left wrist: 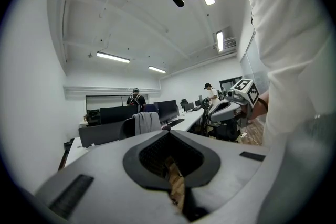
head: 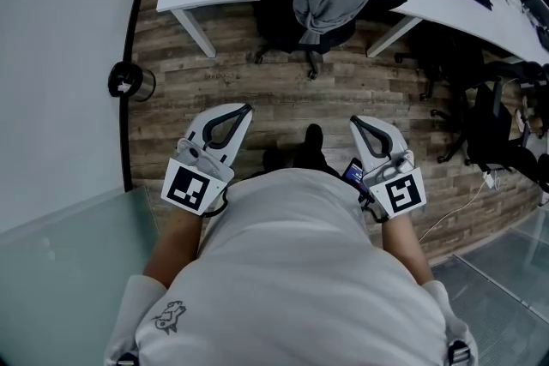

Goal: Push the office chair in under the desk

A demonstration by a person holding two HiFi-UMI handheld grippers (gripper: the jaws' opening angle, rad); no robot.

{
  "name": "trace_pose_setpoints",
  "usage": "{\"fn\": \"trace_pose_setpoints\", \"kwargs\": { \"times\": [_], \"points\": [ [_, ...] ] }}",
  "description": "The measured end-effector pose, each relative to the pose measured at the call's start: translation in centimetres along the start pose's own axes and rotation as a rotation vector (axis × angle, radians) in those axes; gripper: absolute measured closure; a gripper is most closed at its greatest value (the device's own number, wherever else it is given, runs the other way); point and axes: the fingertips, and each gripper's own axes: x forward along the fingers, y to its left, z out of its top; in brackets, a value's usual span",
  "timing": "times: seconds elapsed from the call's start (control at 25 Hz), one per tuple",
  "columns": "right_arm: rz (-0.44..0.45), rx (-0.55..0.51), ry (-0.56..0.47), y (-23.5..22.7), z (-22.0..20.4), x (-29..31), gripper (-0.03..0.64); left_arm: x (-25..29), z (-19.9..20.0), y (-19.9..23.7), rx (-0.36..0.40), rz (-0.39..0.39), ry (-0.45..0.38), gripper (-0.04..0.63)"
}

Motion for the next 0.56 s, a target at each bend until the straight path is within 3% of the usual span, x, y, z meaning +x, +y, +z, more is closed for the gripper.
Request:
{"fn": "trace_pose_setpoints", "kwargs": {
  "times": [0.56],
  "points": [
    [-0.02,-0.017,0.01,0.88,0.27,0.45,0.614,-0.56,0.25,0.33,0.013,-0.03,-0.019,0.597]
  ]
}}
